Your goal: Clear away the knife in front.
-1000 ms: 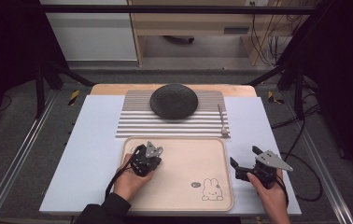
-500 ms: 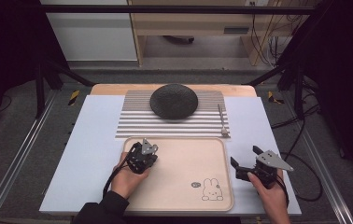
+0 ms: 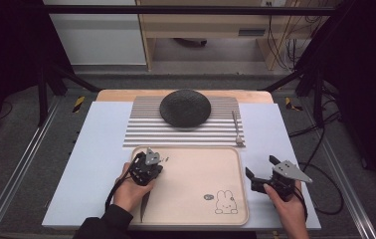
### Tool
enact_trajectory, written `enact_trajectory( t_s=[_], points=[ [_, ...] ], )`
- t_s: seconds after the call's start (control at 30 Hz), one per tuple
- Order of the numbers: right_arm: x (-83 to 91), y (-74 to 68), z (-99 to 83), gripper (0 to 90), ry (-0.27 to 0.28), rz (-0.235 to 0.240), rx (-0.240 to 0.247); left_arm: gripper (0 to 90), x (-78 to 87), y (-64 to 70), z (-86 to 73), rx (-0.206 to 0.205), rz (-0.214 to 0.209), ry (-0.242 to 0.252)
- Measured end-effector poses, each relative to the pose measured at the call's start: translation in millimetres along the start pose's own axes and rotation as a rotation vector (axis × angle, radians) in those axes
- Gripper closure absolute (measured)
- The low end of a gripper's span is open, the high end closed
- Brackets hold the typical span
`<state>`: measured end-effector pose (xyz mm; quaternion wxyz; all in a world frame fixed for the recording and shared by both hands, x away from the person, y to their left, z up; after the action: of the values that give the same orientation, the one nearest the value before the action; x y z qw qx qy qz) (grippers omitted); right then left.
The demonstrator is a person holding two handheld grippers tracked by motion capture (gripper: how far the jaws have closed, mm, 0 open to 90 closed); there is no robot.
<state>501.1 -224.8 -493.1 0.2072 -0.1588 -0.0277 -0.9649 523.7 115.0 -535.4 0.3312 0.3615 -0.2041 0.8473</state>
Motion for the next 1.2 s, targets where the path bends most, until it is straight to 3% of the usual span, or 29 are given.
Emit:
enact_trajectory(
  t_s=[0.43,1.2],
  points=[
    [-1.3,0.4,-1.3,3.9,-0.006,0.001,0.002,90.0,9.4,-9.2,-11.8,0.018,0.015,0.000],
    [-2.2,-0.4,-2.8,3.9,-0.014,0.003,0.003,90.0,23.7,-40.0,-33.5,0.086,0.067,0.005]
  ],
)
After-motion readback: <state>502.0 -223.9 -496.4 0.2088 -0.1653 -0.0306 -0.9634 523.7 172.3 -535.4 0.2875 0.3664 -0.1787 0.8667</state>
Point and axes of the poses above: each handheld gripper's, and its own axes: x roughly backward along the jaws, z roughly out of its top, y roughly to its right, the point moved 9 cm from there along -x, roughly forward along the jaws, and after that the axes turned 1 degree about -x, right-handed, at the moved point
